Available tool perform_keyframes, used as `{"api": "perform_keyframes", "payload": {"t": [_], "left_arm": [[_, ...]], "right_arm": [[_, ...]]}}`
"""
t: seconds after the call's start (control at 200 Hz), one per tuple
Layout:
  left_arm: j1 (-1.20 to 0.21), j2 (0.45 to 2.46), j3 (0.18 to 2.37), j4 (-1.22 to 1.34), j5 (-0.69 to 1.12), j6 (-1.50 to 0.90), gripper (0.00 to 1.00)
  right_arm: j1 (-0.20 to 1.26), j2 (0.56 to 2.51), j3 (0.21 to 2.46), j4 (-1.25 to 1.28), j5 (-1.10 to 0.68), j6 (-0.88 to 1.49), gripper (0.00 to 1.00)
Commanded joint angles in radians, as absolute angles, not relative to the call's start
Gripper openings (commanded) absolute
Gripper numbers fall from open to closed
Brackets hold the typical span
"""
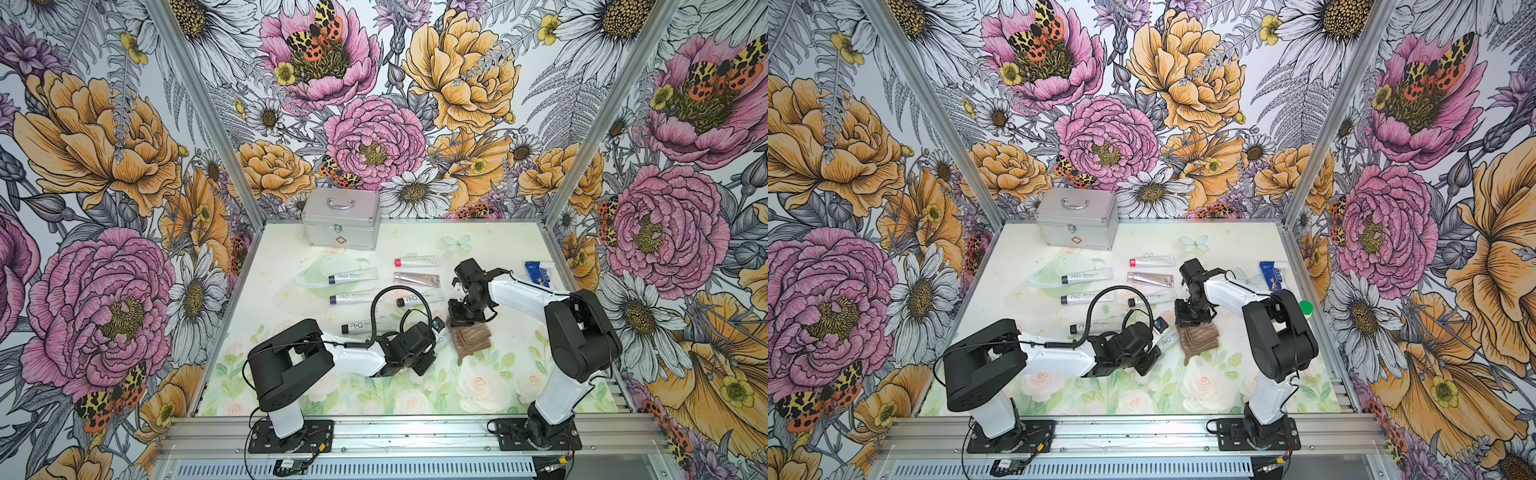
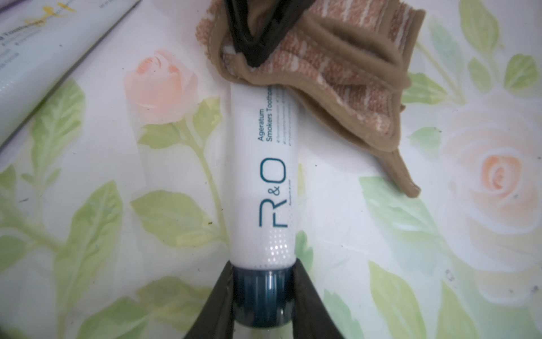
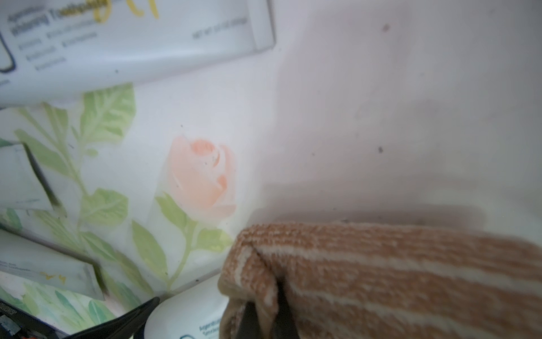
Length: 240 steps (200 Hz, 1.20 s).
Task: Wipe the surface of the toothpaste tube
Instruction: Wipe the dirt from the toothpaste tube.
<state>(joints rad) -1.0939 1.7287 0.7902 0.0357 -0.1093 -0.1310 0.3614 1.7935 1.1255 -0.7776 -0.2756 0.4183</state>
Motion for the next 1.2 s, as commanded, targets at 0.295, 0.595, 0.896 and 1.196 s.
{"api": "perform_keyframes", "payload": {"t": [0.295, 0.595, 0.896, 1.196], "left_arm": [[-1.114, 1.700, 0.776, 0.053, -0.106, -0.109, 0.25], [-1.114, 1.705, 0.780, 0.054, -0.110, -0.107, 0.25], [-1.114, 1.689, 0.768, 0.057, -0.118, -0.110, 0.25], [-1.114, 1.685, 0.764, 0.057, -0.121, -0.111, 0.25]], "right_arm": [[0.408, 1.784, 1.059, -0.792, -0.259, 0.421, 0.00], [0.487, 1.717, 0.936, -0.775, -0.293, 0.456, 0.00], [0.350, 1.784, 1.010, -0.777, -0.128, 0.437, 0.00], [0.329, 1.775, 1.021, -0.782, -0.114, 0.434, 0.00]]}}
